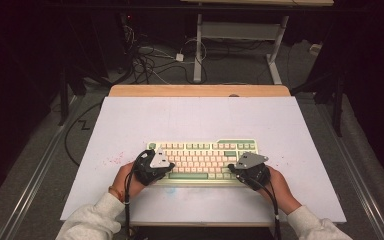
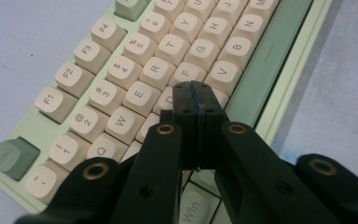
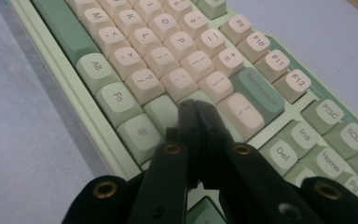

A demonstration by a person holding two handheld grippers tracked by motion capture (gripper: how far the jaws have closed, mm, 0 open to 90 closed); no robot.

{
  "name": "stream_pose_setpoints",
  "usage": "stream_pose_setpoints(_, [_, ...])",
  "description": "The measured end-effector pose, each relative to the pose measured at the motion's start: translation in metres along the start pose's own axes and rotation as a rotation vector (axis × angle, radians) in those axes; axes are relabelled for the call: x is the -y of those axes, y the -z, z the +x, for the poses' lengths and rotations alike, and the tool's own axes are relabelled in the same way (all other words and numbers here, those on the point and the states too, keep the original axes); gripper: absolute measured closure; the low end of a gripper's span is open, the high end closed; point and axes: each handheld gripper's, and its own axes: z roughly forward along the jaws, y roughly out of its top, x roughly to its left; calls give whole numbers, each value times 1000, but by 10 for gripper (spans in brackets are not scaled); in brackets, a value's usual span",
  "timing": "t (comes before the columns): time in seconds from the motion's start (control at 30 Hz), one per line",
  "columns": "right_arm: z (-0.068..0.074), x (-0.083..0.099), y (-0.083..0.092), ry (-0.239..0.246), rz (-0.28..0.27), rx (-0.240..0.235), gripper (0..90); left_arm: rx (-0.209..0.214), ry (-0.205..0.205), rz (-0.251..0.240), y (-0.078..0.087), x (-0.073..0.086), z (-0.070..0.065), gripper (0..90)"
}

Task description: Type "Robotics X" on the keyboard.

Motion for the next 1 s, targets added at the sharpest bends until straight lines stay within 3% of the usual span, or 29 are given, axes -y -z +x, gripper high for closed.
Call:
stream_pose_setpoints(0.03, [0,0,0,1,1,1,900,18,3,18,-1,1,0,876])
stream_pose_setpoints(0.07, [1,0,0,4,2,0,900,18,11,5,-2,2,1,876])
stream_pose_setpoints(0.2, [0,0,0,5,1,-5,900,-5,-2,9,-1,0,0,875])
stream_pose_setpoints(0.43, [1,-1,2,20,5,0,900,-39,-7,-34,9,-3,-2,874])
stream_pose_setpoints(0.6, [-3,-3,9,3,-23,-3,887,-54,1,-70,13,-4,-1,873])
stream_pose_setpoints(0.83, [-6,-5,21,-7,-113,20,773,-86,-15,-102,18,-4,-3,834])
stream_pose_setpoints(1.0, [-3,-6,28,12,-164,34,635,-124,-31,-116,20,-4,-5,728])
